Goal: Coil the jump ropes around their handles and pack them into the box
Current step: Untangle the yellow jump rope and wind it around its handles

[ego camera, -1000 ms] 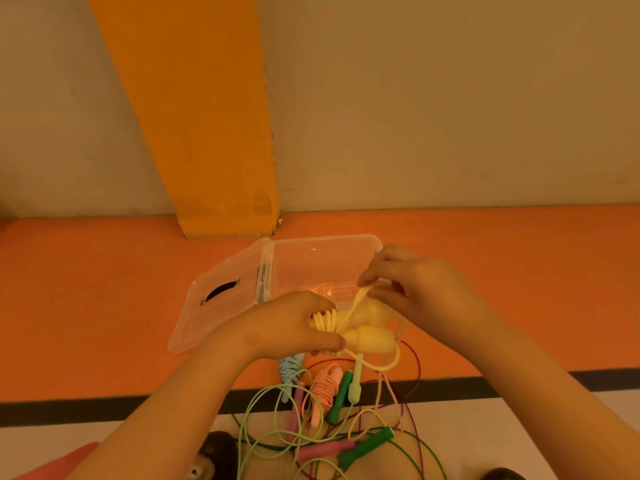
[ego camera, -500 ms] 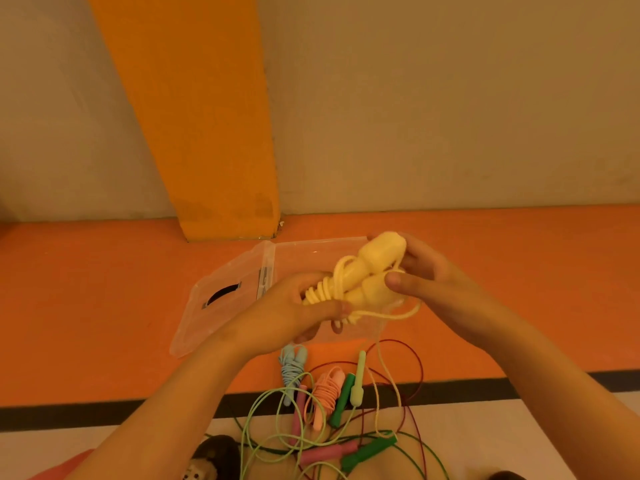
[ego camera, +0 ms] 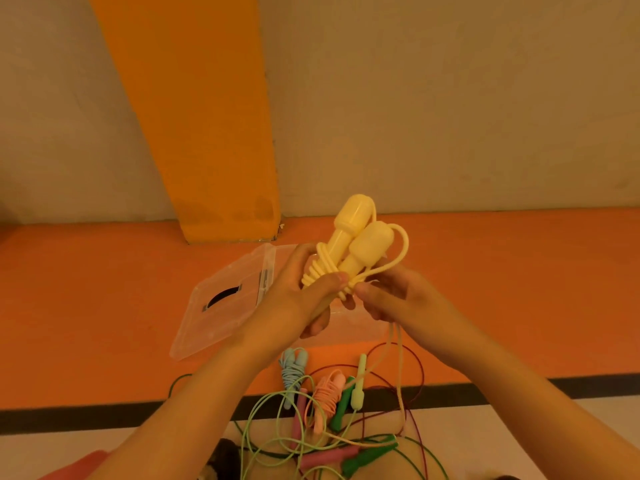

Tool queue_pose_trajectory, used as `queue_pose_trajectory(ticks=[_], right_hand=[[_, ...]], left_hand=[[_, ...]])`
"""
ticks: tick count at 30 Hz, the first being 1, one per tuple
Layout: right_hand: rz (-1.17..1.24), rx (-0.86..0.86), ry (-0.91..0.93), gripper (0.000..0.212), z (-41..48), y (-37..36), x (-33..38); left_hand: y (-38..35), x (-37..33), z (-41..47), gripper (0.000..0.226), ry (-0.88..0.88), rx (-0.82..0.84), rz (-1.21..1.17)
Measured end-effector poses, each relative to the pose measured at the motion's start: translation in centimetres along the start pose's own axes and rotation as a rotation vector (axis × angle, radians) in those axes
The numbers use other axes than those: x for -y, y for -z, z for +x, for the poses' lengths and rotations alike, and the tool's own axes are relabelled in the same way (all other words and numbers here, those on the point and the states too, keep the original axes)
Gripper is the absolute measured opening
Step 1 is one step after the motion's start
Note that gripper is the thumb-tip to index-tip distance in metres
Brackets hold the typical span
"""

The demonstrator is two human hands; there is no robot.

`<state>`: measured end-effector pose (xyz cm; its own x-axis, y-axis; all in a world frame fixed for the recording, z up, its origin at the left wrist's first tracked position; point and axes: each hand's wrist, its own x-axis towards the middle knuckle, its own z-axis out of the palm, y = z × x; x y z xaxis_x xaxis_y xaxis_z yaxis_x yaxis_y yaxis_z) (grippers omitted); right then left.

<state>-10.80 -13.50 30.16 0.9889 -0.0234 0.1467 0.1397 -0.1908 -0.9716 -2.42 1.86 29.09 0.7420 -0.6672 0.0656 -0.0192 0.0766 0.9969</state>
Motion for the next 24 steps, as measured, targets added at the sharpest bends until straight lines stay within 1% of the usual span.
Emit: queue_pose_trajectory(ticks=[3, 4, 6, 8, 10, 14, 16, 20, 24], right_hand=[[-0.083, -0.005, 0.004, 0.015, 0.3, -0.1, 0.0], [-0.097, -0.018, -0.002, 0.014, 0.4, -0.2, 0.0], [-0.137, -0.059, -0.011, 0.012, 0.4, -0.2, 0.0], [-0.211, -0.110, -0.004, 0.019, 0.5, -0.4, 0.0], [-0.254, -0.152, -0.005, 0.024, 0.5, -0.6, 0.0], [-0.282, -0.181, -0.046, 0.025, 0.6, -0.5, -0.2], [-0.314, -0.179, -0.068, 0.030, 0.6, -0.3, -0.4], [-0.324, -0.208, -0.072, 0.031, 0.8, -0.1, -0.6], [-0.325, -0.260, -0.065, 0.029, 1.1, -0.3, -0.5]], left_hand=[[-0.1, -0.2, 0.0, 0.040, -0.031, -0.029, 0.000], [-0.1, -0.2, 0.0, 0.036, -0.045, -0.034, 0.014], [-0.3, -0.3, 0.0, 0.019, -0.060, -0.042, 0.045], [-0.3, -0.2, 0.1, 0.010, -0.055, -0.064, 0.060], [-0.4, -0.2, 0.1, 0.006, -0.071, -0.075, 0.085], [-0.4, 0.2, 0.2, 0.011, -0.123, -0.087, 0.232], [-0.5, 0.4, 0.2, 0.016, -0.149, -0.112, 0.330], [-0.8, 0.7, 0.0, 0.039, -0.209, -0.149, 0.489], [-1.0, 0.7, -0.1, 0.042, -0.243, -0.209, 0.513]])
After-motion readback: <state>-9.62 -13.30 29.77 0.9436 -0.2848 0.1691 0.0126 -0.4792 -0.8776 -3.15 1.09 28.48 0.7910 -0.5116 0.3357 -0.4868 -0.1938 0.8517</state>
